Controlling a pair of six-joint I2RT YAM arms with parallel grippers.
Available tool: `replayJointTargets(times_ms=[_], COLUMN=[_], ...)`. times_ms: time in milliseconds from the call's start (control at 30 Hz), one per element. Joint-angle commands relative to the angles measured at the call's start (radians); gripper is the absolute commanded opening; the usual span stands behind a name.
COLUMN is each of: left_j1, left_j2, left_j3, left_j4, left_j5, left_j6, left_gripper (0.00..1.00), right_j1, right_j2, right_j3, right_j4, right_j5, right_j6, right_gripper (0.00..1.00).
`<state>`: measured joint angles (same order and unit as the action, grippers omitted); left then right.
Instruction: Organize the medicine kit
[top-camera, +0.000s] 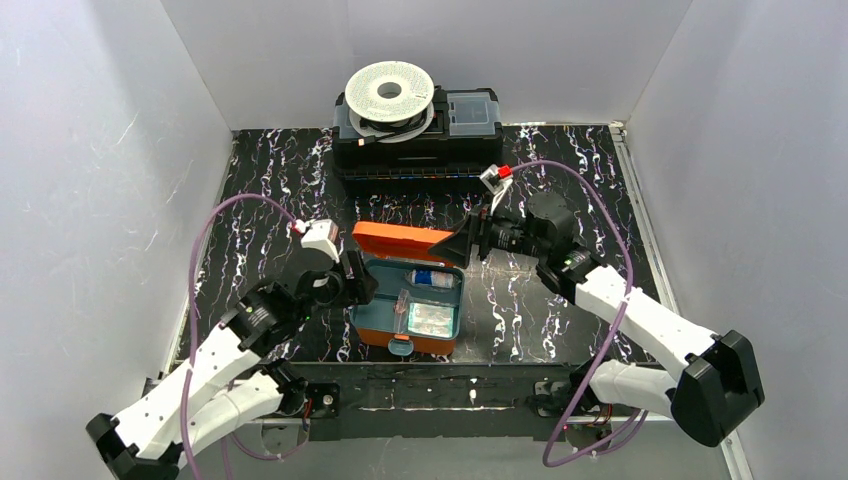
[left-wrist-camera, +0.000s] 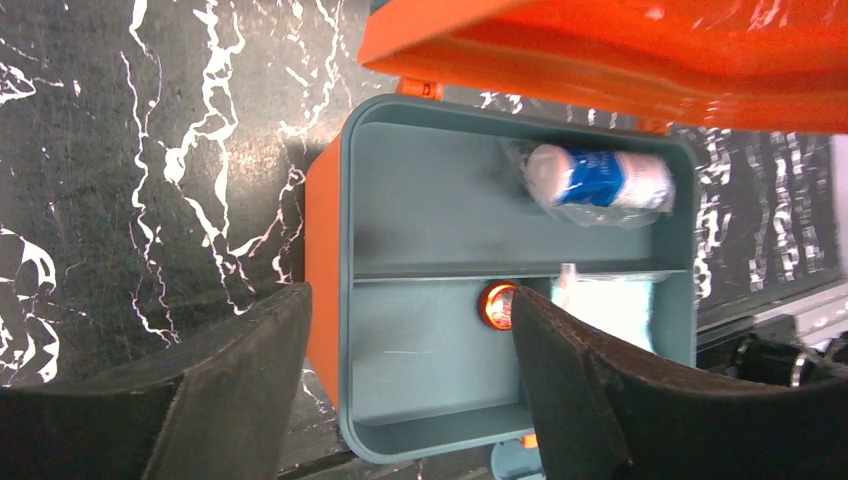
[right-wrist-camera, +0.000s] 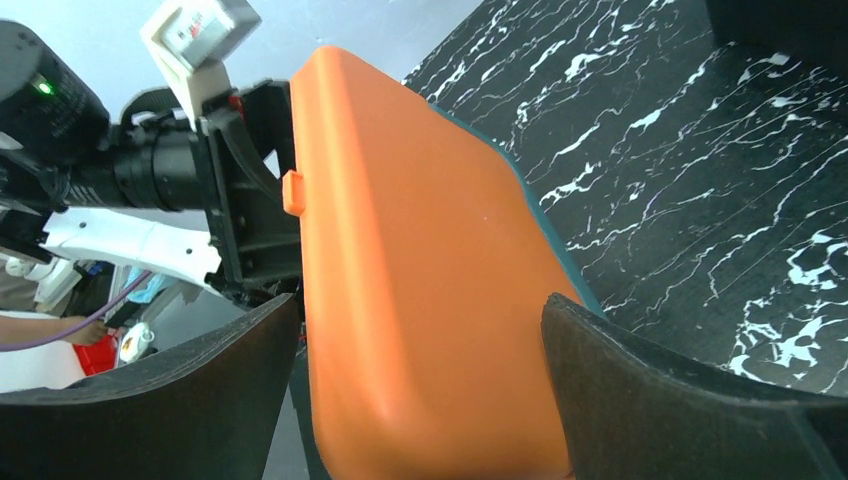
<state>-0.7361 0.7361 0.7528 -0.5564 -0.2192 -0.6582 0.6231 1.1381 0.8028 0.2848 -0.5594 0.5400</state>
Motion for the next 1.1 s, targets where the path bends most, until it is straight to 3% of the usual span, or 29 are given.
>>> replayJointTargets(times_ms=[0, 567, 833, 1067], left_j1=[-0.002, -0.002, -0.003, -0.003], left_j2=[-0.087, -0.342, -0.339, -0.259], left_j3=[-0.001, 0.038, 0.114, 0.172], left_j4=[-0.016, -0.296, -0.339, -0.276], left_j5=[-0.035, 0.033, 0.047, 0.057], left_j6=[-0.026, -0.106, -0.092, -0.043], left_gripper=[0.74, 0.8, 0.82, 0.86], right_j1=[0.056, 0.237, 0.294, 0.363], right_j2=[-0.048, -0.192, -0.257, -0.318], right_j3=[0.007, -0.108, -0.116, -0.126], right_j4=[-0.048, -0.141, -0.238, -0.353], right_j5=[0.048, 0.261, 0.351, 0.422], right_j6=[-0.04, -0.029, -0.021, -0.014], right_gripper=[0.96, 0.96, 0.95, 0.93])
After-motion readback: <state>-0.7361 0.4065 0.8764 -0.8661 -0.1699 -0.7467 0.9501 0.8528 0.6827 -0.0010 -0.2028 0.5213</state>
